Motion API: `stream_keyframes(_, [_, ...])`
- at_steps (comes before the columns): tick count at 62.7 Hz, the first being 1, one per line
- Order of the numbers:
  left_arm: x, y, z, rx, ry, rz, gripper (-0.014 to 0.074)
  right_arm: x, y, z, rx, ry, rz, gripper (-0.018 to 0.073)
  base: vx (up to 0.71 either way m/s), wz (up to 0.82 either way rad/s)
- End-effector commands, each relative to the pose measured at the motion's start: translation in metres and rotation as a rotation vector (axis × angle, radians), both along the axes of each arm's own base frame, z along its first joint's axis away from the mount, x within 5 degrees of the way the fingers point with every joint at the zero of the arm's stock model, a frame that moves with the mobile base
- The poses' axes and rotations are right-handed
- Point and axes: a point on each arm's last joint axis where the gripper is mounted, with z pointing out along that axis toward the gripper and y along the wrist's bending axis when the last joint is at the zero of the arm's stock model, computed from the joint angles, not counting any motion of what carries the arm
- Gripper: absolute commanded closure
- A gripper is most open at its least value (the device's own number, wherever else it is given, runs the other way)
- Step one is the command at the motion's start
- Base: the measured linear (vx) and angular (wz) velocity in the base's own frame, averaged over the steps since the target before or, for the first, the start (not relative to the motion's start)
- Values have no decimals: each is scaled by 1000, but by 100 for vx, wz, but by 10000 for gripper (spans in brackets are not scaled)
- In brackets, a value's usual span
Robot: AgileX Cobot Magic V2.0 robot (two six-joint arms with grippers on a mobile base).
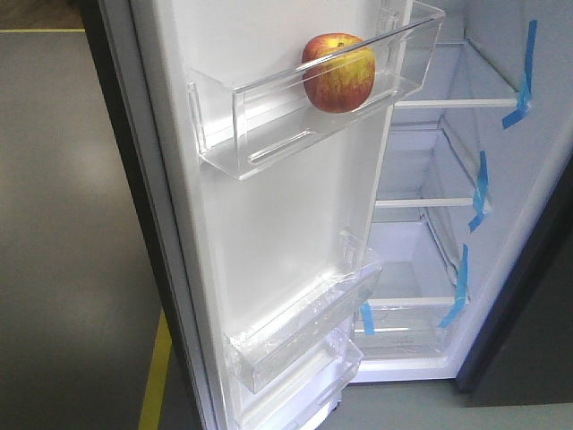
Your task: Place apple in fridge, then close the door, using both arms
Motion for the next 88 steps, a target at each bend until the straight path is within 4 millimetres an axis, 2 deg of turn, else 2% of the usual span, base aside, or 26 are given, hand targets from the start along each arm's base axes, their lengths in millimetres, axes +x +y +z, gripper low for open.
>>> stream_keyframes(1, [-1,0,2,-3,-88,5,603,2,1,11,53,-39,-11,-27,0,0])
stream_keyframes(6, [-2,1,10,-9,-157,8,603,2,1,11,53,-39,-11,-27,0,0])
stream_keyframes(12, [-6,1,32,-15,-256,10,603,2,1,11,53,-39,-11,-27,0,0])
stream_keyframes(18, [-9,1,54,-13,-267,7,603,2,1,11,53,-39,-11,-27,0,0])
stream_keyframes(32, [3,0,96,-10,-88,-3,603,2,1,11,53,-39,-11,-27,0,0])
stream_keyframes(47, [37,-1,130,-10,180,-14,603,2,1,11,53,-39,-11,-27,0,0])
stream_keyframes(67, [98,-1,146,74,530,-49,603,2,1,11,53,-39,-11,-27,0,0])
stream_keyframes(74, [121,-1,151,73,528,-46,603,2,1,11,52,-37,-10,-27,0,0])
stream_keyframes(88, [153,0,141,54,505,-35,603,2,1,11,51,-35,-9,-27,0,0])
